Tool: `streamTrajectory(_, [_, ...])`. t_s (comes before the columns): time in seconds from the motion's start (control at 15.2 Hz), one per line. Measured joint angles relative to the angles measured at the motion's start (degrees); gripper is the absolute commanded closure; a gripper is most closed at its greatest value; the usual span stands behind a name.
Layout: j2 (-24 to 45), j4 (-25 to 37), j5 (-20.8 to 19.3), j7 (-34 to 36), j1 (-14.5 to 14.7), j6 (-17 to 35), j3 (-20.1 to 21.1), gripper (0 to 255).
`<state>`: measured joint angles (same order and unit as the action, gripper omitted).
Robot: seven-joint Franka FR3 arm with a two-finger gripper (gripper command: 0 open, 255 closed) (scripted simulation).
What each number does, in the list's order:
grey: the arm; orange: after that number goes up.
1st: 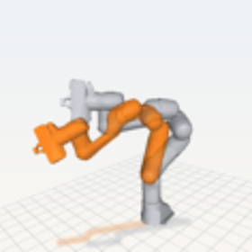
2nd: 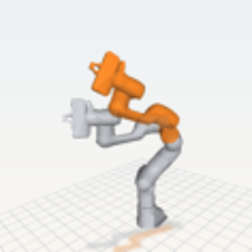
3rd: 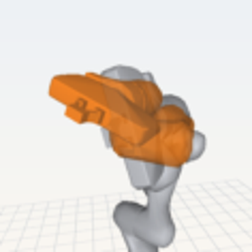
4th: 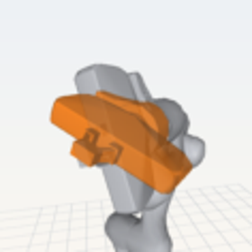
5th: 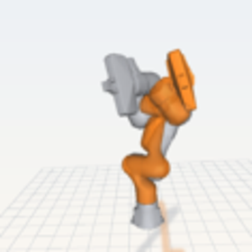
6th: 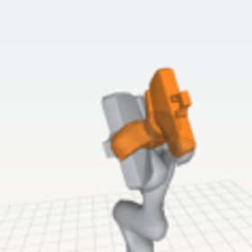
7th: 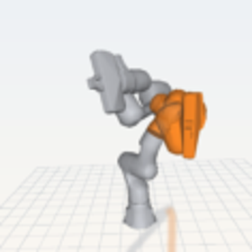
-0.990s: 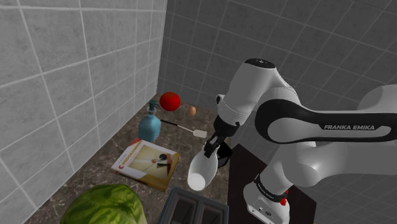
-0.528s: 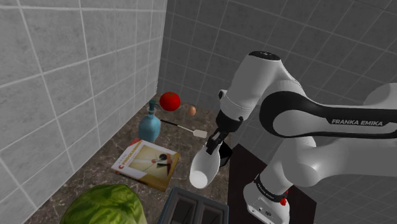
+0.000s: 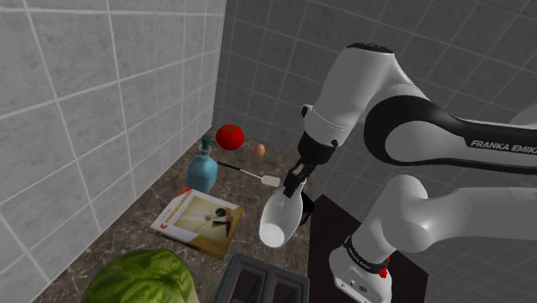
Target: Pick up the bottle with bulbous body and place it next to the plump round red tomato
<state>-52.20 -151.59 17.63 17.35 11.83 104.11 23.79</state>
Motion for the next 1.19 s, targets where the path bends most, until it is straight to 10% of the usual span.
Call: streamTrajectory(1.19, [1.8,14.6,-3.4,0.5,-1.7,-12.7,-3.3,255])
